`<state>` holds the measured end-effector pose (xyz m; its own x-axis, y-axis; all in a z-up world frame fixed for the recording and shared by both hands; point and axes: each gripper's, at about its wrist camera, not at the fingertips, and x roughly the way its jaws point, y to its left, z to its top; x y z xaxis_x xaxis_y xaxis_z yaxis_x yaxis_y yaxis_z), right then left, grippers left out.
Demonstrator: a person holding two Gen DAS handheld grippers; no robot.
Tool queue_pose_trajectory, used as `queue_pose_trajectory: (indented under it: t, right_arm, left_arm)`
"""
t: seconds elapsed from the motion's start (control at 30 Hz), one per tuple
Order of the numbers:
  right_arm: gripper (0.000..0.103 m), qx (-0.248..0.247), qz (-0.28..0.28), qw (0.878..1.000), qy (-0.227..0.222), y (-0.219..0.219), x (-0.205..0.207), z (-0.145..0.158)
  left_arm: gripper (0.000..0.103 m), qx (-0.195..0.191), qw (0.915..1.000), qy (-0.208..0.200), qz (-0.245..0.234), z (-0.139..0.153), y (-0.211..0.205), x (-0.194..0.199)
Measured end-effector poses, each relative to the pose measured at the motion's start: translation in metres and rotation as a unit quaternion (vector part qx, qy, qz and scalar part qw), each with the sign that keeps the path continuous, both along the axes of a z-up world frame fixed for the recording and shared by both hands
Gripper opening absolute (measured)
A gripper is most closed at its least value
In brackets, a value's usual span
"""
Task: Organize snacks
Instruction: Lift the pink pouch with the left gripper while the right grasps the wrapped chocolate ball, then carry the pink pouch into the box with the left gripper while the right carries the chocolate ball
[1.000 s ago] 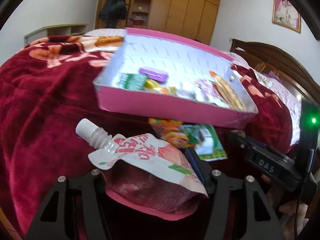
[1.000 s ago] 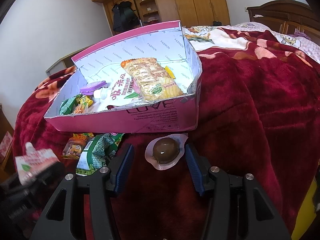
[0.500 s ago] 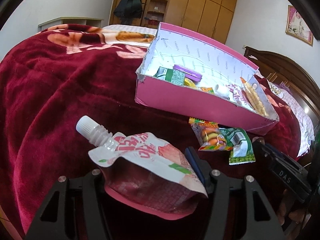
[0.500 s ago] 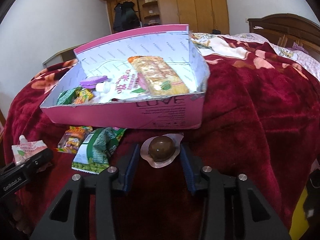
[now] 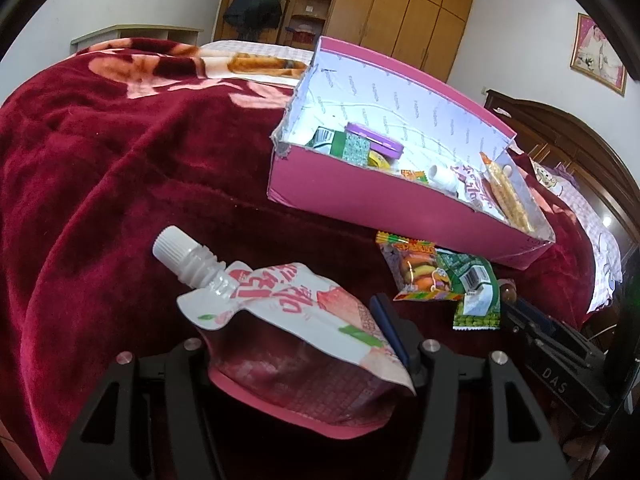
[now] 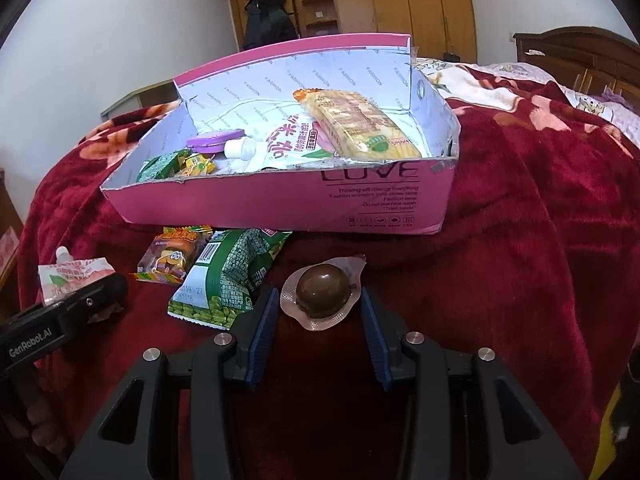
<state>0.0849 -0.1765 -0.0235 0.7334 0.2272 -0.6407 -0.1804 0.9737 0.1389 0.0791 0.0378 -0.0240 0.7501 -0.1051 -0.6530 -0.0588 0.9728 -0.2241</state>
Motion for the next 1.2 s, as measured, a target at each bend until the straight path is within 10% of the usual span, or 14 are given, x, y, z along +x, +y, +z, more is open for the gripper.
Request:
queue_pose_trajectory:
  t: [1.2]
  right_arm:
    - [0.041,0.052,0.026,0.997,-0.054,0.001,-0.050,0.056]
  left_arm:
    - [0.062,0.008,0.9968,-0.066,-0.043,0.057,-0.012,-0.026]
